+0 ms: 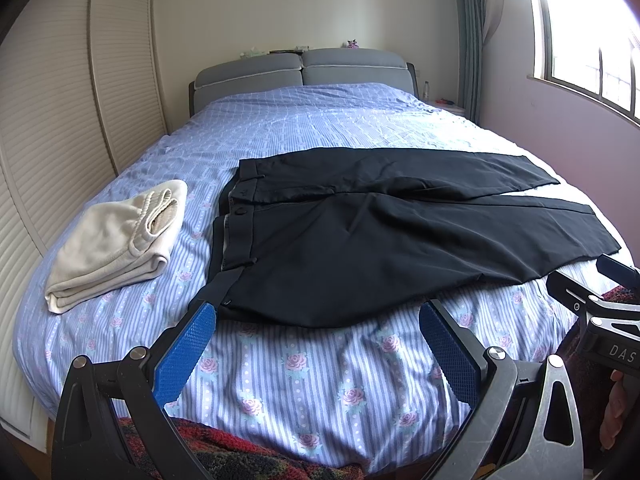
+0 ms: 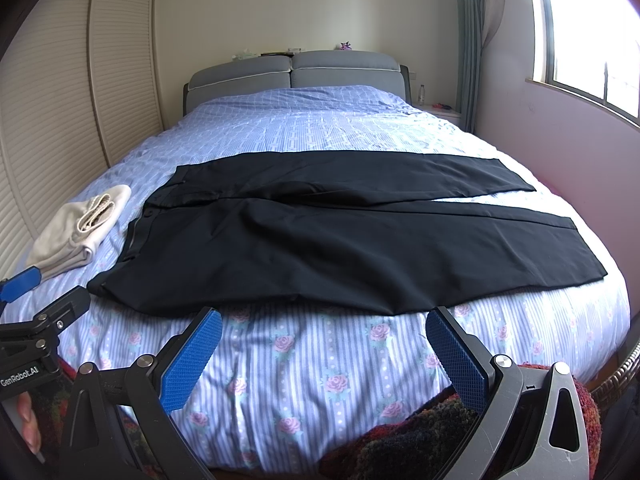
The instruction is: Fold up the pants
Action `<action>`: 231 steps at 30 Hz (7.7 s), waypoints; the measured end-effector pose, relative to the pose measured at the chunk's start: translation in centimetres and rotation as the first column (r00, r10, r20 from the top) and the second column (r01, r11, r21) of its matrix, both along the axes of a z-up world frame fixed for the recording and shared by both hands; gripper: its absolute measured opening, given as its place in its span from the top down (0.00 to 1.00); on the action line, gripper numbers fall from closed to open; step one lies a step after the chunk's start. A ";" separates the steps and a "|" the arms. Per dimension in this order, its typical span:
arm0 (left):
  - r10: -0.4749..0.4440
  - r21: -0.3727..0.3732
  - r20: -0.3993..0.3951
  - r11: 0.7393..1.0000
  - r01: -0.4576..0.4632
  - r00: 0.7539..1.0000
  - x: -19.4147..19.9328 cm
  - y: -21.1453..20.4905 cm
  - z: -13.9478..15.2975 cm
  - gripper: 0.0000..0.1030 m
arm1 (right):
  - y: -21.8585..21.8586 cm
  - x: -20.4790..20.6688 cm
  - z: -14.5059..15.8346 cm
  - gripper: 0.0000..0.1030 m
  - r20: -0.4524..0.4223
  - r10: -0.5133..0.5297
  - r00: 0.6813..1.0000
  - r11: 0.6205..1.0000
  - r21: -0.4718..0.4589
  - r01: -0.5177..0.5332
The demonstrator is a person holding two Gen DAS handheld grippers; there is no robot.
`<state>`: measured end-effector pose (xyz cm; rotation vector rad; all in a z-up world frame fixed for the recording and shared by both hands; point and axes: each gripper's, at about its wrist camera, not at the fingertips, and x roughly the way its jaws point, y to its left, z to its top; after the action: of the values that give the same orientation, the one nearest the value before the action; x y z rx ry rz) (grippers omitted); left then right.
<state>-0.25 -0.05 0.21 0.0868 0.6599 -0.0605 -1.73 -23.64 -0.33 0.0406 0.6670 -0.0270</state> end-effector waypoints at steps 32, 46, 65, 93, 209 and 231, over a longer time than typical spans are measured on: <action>0.154 -0.053 -0.100 0.986 -0.160 0.983 2.9 1.2 -1.1 0.00 | 1.3 3.6 -1.7 0.00 -0.095 -0.038 0.995 0.996 0.078 0.045; 0.239 -0.163 -0.380 0.934 -0.319 0.894 9.8 2.8 -6.8 0.09 | 2.5 10.6 -7.2 0.17 -0.325 -0.029 0.945 0.940 0.313 0.137; 0.326 -0.269 -0.477 0.830 -0.488 0.816 13.0 3.6 -11.5 0.55 | 2.4 14.2 -9.6 0.65 -0.370 -0.061 0.927 0.898 0.385 0.212; 0.214 -0.347 -0.053 0.912 -0.219 0.975 13.4 5.9 6.2 0.93 | 1.8 15.2 7.8 0.92 0.037 0.131 0.991 0.930 0.341 -0.136; -0.303 -0.010 -0.306 0.949 0.315 0.902 38.5 -36.0 -3.3 0.22 | -33.7 47.2 2.8 0.25 0.043 -0.590 0.807 0.598 -0.649 0.471; -0.408 -0.033 -0.370 0.904 0.427 0.834 37.1 -41.5 -5.4 0.22 | -41.1 41.9 -7.4 0.38 -0.416 -0.397 0.818 0.915 -0.250 0.317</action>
<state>36.87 -41.56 -5.24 0.2748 1.0137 -0.4957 40.19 -64.73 -7.75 -0.0058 1.1263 -0.4739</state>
